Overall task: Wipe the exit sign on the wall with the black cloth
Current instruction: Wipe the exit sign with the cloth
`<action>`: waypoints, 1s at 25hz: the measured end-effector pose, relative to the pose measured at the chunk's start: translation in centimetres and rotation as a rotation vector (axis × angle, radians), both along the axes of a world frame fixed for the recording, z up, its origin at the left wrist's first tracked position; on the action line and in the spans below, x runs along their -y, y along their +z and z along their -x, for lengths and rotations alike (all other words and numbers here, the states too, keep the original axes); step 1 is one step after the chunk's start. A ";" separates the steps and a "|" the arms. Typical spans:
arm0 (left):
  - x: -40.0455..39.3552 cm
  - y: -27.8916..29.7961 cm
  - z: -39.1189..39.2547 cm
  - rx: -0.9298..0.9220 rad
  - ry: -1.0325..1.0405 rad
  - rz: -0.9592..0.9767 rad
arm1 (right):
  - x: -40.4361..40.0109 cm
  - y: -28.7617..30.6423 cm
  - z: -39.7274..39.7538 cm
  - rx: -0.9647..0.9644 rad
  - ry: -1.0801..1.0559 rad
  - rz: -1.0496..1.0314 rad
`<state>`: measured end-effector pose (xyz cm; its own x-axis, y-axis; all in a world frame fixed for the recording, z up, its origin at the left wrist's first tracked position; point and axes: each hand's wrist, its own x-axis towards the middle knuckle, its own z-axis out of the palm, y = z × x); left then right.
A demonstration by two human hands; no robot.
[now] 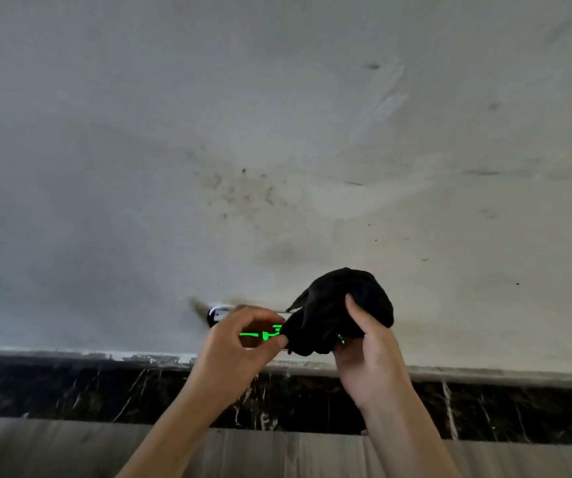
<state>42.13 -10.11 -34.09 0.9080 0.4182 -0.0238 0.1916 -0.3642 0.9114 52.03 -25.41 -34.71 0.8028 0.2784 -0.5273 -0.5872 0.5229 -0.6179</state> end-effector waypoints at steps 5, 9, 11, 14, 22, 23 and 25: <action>-4.8 -2.4 -3.8 0.414 0.147 -0.867 | -0.1 -6.2 -2.2 0.049 0.003 -0.148; -9.2 -1.6 -6.7 0.571 0.217 -1.299 | -0.5 -9.1 -1.7 0.227 0.115 -0.113; -10.9 -1.1 -7.6 0.631 0.229 -1.444 | -1.6 -9.7 -0.9 0.344 0.174 0.055; -12.3 -0.5 -9.0 0.677 0.197 -1.607 | -3.4 -11.2 -0.6 0.542 -0.056 0.209; -13.4 -2.2 -11.9 0.757 0.244 -1.684 | -10.1 -13.4 0.5 1.514 -0.369 0.974; -13.5 -2.3 -12.2 0.779 0.261 -1.698 | -11.0 -14.2 0.2 1.619 -0.339 1.033; -13.8 -2.6 -12.8 0.820 0.288 -1.721 | -12.9 -15.9 0.0 1.819 -0.262 1.189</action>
<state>54.97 3.69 -36.70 0.3915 -0.3607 0.8466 0.1774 -0.8732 -0.4540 52.02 -12.53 -50.60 0.4373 0.3202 0.8404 0.8456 -0.4645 -0.2630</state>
